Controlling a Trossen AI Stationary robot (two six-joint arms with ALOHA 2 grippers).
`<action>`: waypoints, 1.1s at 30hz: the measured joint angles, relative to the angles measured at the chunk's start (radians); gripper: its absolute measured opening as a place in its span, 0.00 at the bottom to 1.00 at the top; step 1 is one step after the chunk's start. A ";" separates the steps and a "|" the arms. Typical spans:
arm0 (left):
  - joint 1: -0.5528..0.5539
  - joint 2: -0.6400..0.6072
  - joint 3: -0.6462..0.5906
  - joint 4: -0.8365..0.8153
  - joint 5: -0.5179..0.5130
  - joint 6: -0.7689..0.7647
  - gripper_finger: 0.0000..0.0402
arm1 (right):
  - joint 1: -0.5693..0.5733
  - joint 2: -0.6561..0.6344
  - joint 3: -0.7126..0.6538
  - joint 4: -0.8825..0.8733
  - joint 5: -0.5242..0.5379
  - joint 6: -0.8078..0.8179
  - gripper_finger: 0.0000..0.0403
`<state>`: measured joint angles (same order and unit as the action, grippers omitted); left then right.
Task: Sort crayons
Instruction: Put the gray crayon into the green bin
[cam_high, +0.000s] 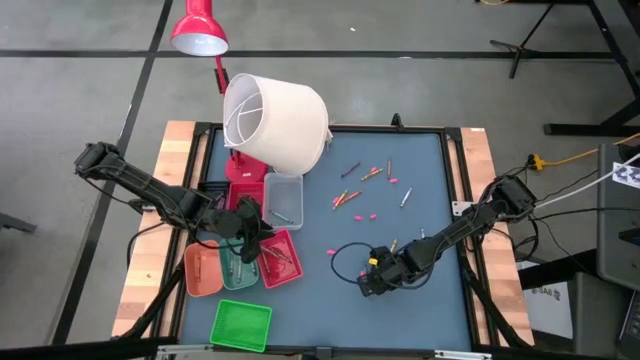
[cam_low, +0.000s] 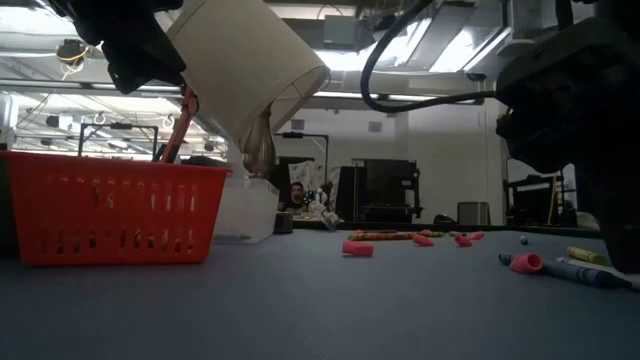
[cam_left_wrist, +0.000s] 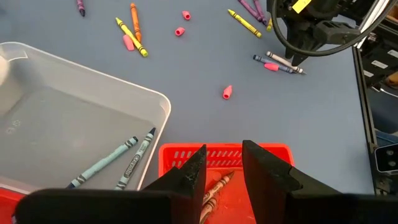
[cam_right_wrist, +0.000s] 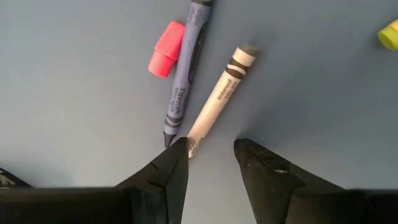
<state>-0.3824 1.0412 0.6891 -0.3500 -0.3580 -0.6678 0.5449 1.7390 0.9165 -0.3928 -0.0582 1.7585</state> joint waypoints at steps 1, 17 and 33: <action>0.000 0.000 0.000 0.000 0.000 0.000 0.22 | 0.000 0.000 0.000 -0.002 0.004 0.001 0.36; 0.000 0.000 0.000 0.000 0.000 0.000 0.22 | 0.000 0.001 -0.001 -0.027 0.153 0.048 0.36; 0.000 0.000 0.000 0.000 0.000 0.000 0.22 | -0.002 0.003 -0.003 -0.071 0.190 0.032 0.12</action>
<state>-0.3824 1.0415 0.6891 -0.3504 -0.3583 -0.6682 0.5430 1.7420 0.9134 -0.4641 0.1318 1.7901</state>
